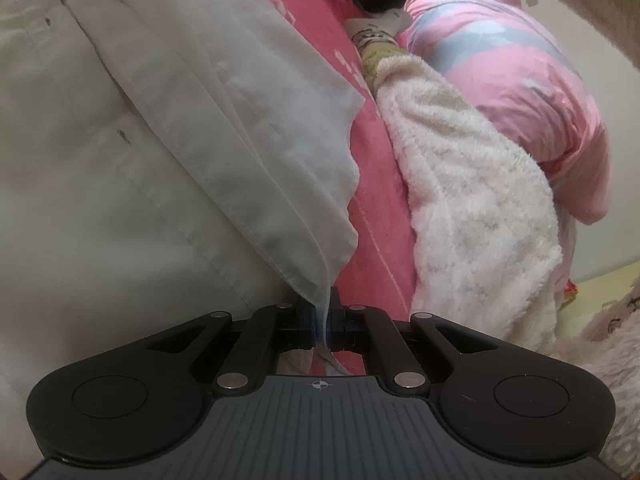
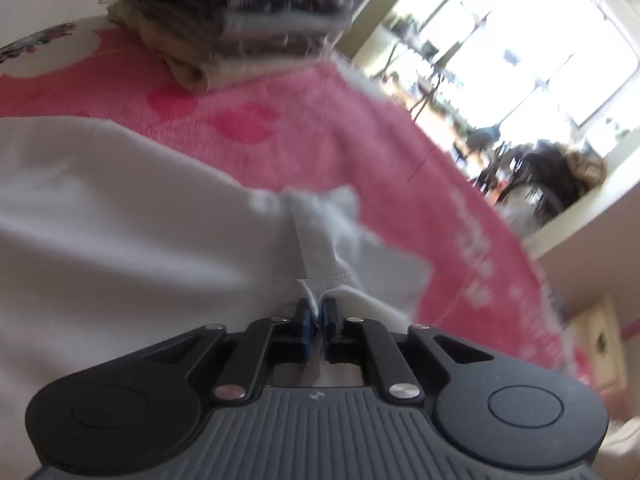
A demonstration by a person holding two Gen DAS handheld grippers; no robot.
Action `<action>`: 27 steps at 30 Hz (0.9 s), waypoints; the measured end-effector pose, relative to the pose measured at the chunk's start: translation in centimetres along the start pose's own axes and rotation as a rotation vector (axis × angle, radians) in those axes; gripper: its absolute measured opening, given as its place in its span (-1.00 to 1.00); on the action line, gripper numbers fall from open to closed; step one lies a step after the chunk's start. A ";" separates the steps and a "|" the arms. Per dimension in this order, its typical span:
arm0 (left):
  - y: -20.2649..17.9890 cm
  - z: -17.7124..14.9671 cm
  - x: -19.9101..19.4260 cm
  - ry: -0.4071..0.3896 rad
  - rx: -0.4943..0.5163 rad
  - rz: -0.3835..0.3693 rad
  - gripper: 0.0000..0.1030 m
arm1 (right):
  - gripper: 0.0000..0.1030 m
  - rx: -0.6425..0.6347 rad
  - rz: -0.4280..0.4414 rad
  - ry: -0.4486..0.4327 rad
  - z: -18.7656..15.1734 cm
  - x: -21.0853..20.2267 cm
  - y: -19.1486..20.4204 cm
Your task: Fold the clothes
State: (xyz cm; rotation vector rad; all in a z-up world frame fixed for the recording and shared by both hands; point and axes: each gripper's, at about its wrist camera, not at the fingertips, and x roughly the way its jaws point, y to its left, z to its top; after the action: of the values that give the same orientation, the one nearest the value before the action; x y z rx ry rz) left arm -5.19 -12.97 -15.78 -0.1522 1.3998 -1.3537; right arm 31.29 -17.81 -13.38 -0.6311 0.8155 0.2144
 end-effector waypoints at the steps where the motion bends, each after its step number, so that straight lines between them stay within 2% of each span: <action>1: 0.1 0.0 0.0 0.001 -0.003 -0.003 -0.96 | -0.74 0.053 0.032 -0.003 -0.1 0.0 -0.8; 2: 0.2 0.0 0.0 0.002 -0.006 -0.007 -0.96 | -0.69 0.106 0.064 -0.006 -0.2 0.0 -1.5; 4: 0.3 -0.1 0.0 0.001 -0.013 -0.010 -0.96 | -0.11 0.241 0.167 -0.020 -0.7 -0.7 -3.9; 5: 0.3 -0.1 0.0 0.000 -0.015 -0.011 -0.96 | -0.02 0.315 0.224 -0.040 -1.2 -1.7 -5.3; 7: 0.3 -0.2 0.0 0.000 -0.017 -0.010 -0.96 | 0.02 0.461 0.311 -0.090 -2.7 -3.8 -8.7; 10: 0.3 -0.3 -0.1 -0.002 -0.024 -0.004 -0.95 | 0.20 0.706 0.380 -0.153 -6.4 -7.5 -14.7; 12: 0.3 -0.3 -0.2 -0.006 -0.032 0.004 -0.94 | 0.29 0.904 0.394 -0.181 -10.0 -9.6 -18.8; 14: 0.4 -0.3 -0.3 -0.010 -0.040 0.012 -0.94 | 0.34 1.098 0.378 -0.168 -14.2 -10.8 -22.1; 17: 0.4 -0.3 -0.4 -0.014 -0.054 0.022 -0.94 | 0.38 1.386 0.332 -0.060 -21.2 -11.1 -25.4; 20: 0.4 -0.2 -0.3 -0.013 -0.066 0.032 -0.93 | 0.38 1.658 0.335 0.028 -28.4 -11.0 -26.2; 24: 0.5 0.0 -0.2 -0.010 -0.080 0.034 -0.93 | 0.38 1.849 0.260 0.086 -34.1 -9.8 -25.7; 26: 0.7 0.1 -0.2 -0.007 -0.089 0.031 -0.93 | 0.37 1.901 0.247 0.033 -35.1 -8.7 -25.5; 27: 0.8 0.1 -0.2 -0.006 -0.092 0.028 -0.92 | 0.30 1.927 0.241 0.006 -35.7 -8.2 -25.5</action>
State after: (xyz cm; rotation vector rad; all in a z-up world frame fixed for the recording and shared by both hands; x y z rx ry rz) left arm -4.62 -12.67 -16.22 -0.1969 1.4546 -1.2648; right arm 14.45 -59.07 -14.54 1.2755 0.7432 -0.3827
